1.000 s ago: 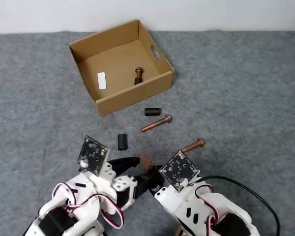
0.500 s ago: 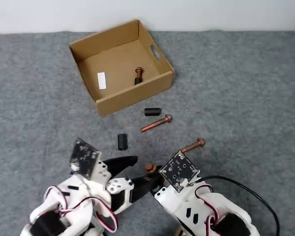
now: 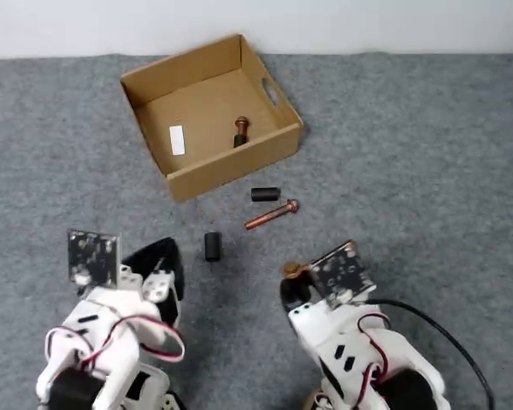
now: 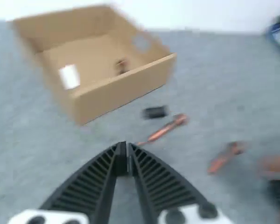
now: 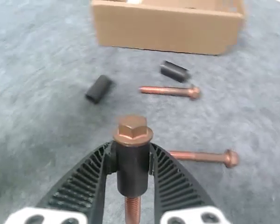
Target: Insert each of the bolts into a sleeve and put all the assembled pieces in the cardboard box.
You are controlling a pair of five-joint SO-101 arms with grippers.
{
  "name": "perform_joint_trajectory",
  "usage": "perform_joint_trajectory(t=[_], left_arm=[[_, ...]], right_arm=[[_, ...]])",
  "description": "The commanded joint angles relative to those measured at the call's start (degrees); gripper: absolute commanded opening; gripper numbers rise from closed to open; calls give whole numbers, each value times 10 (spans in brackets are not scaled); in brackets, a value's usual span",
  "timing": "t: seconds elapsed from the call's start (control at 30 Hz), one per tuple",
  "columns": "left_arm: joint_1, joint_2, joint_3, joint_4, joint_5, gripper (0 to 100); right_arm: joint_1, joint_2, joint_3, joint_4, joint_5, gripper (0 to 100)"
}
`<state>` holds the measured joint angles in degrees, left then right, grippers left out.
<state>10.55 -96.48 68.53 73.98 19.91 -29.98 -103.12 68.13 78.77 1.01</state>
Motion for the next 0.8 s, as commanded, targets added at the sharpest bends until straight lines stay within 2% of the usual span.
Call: perform_joint_trajectory(t=[0.0,0.13,0.4,0.77], left_arm=[[-79,1,59,-37,-26,5],[-117,1,155,-99,-64,5],[-120,1,279,-199,-75,5],[-121,4,284,-190,-71,5]], right_arm=[[33,0,-57,-8,-21,8],[62,53,-95,-8,-21,8],[87,296,-279,-41,-22,8],[87,686,-470,-335,-18,8]])
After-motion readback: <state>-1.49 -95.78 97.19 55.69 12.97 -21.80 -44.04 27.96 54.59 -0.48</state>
